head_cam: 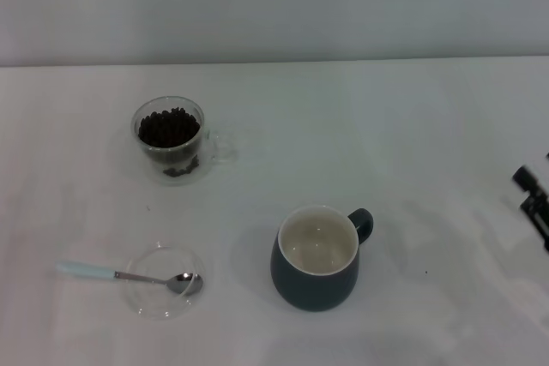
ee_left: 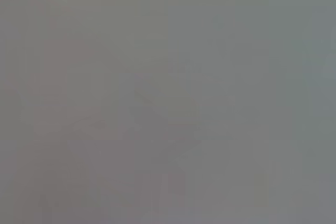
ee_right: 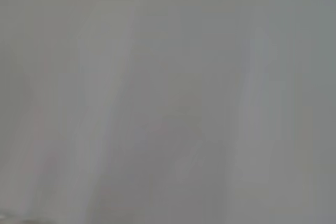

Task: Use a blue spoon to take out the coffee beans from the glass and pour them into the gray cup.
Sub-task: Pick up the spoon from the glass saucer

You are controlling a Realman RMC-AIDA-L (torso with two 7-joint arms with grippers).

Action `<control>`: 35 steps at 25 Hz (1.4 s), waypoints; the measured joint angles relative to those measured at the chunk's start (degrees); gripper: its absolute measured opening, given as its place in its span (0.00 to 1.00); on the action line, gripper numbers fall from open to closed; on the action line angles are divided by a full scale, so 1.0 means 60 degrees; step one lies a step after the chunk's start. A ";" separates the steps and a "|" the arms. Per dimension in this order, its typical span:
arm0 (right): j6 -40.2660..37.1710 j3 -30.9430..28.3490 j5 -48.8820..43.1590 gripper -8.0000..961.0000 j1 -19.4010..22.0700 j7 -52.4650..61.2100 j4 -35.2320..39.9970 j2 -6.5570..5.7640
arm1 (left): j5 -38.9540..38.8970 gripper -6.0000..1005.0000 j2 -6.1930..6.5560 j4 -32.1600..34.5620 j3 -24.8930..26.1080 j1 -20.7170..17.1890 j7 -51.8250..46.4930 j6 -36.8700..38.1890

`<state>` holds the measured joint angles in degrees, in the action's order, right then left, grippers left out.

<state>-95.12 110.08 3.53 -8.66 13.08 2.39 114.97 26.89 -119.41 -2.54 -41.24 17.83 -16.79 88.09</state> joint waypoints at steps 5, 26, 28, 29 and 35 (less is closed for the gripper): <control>-0.0234 -0.0430 -0.0013 0.52 -0.0037 0.0030 0.0038 -0.0021 | 0.0069 0.71 -0.0010 -0.0009 -0.0012 0.0001 -0.0001 0.0000; -0.0470 -0.1415 -0.0023 0.52 -0.0031 -0.0251 0.0030 -0.0135 | 0.1370 0.72 -0.0013 -0.0875 -0.0012 -0.0215 -0.2267 0.0765; -0.0510 -0.1419 -0.0021 0.52 -0.0028 -0.0266 0.0063 -0.0091 | 0.1452 0.72 -0.0011 -0.0828 -0.0011 -0.0374 -0.2828 0.0866; -0.0540 -0.1429 -0.0021 0.52 -0.0018 -0.0269 0.0072 -0.0077 | 0.1473 0.72 -0.0007 -0.0813 -0.0012 -0.0438 -0.3226 0.0919; -0.0739 -0.1543 -0.0016 0.52 0.0076 -0.0519 -0.0012 0.0033 | 0.1974 0.72 0.0070 -0.0256 -0.0088 -0.0954 -0.6392 0.0991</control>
<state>-99.56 100.82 3.44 -8.20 9.96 2.32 115.17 38.73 -119.00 -4.07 -41.77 12.11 -55.14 94.04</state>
